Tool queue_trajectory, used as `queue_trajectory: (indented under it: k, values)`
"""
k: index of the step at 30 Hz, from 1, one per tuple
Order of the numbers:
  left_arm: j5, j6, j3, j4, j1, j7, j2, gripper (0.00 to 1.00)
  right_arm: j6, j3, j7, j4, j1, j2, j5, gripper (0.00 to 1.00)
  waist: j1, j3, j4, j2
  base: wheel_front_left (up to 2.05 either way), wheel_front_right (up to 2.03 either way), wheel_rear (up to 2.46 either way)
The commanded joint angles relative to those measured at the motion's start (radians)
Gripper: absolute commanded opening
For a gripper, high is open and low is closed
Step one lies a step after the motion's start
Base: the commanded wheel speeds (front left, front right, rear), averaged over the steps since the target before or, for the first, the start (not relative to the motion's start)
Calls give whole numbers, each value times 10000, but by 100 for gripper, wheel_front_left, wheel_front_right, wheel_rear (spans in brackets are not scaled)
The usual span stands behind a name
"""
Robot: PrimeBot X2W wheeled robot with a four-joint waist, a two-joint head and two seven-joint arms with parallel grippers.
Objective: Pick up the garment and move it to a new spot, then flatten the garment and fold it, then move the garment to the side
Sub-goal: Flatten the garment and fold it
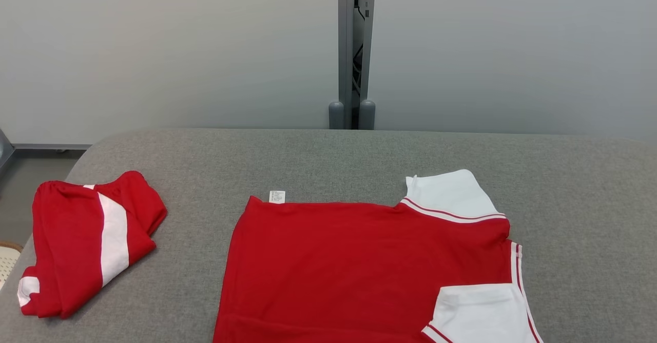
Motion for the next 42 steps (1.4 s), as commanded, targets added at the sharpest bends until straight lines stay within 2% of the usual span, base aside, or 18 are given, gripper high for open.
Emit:
queue_trajectory:
  k: [1,9,16,17,18,19,25,28,35,42]
  values:
    - [78,4,-39,120,253,9,158,0,-107,161,366,368,469,-13,90,0,0,-28,-19,0,0,0,0]
    - [126,10,-292,357,482,21,303,0,-138,176,1024,573,754,-160,348,0,0,-129,11,0,0,0,0]
    - [163,19,-240,453,433,21,305,0,-138,68,1173,525,741,-195,473,0,0,-151,-21,0,0,0,0]
    - [175,19,-244,468,411,22,274,24,-138,40,1163,545,714,-199,476,0,0,-149,-27,0,0,0,0]
    - [211,39,-212,475,358,22,267,70,-138,32,1143,562,685,-204,466,23,0,-146,-33,0,0,0,0]
    - [216,79,-166,477,318,22,257,100,-138,59,1154,571,656,-214,423,100,0,-145,-40,0,0,0,0]
    - [92,120,153,599,263,35,316,100,-186,-250,804,533,397,-374,525,100,0,-163,-98,0,0,0,0]
    - [262,212,472,178,183,29,390,100,-177,-392,606,204,244,-505,452,100,0,-177,-96,0,0,0,0]
    - [936,711,1729,-1479,441,-4,577,100,-65,-638,-49,-654,53,-839,157,100,0,-237,-46,0,0,0,0]
    - [2653,1441,3747,-4013,828,-4,364,100,-53,-864,-1830,-1582,-520,-1371,-1060,100,0,-246,-107,0,0,0,0]
